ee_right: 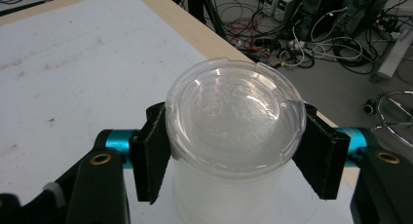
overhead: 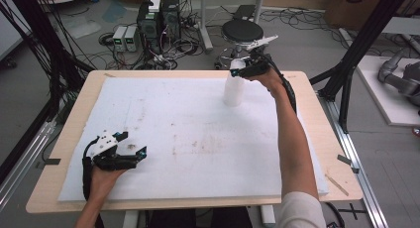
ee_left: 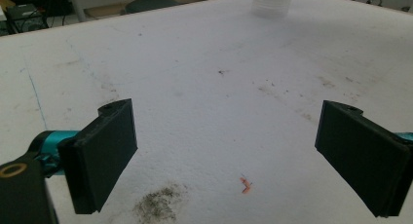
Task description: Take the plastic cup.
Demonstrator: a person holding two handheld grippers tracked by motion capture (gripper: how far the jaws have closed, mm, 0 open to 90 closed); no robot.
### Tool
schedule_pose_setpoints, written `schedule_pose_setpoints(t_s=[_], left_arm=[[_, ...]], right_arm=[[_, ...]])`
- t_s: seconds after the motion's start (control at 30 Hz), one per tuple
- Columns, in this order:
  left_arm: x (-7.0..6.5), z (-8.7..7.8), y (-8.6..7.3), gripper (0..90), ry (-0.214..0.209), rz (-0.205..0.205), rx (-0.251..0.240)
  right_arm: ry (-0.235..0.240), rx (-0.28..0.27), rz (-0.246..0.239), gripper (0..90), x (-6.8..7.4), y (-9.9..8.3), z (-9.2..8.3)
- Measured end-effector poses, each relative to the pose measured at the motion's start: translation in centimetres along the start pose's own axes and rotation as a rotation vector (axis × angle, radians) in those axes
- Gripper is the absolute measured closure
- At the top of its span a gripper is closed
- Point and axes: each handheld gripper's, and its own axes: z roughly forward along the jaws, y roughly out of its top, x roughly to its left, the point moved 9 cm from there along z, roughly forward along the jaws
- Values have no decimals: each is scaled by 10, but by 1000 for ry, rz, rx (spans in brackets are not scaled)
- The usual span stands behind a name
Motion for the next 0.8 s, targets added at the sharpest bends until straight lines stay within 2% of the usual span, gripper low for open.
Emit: schedule_pose_setpoints(t_s=[0.8], left_arm=[[0,0,0,80,-1,5,0]], right_arm=[[-5,-6,-18,382,4,2,-3]])
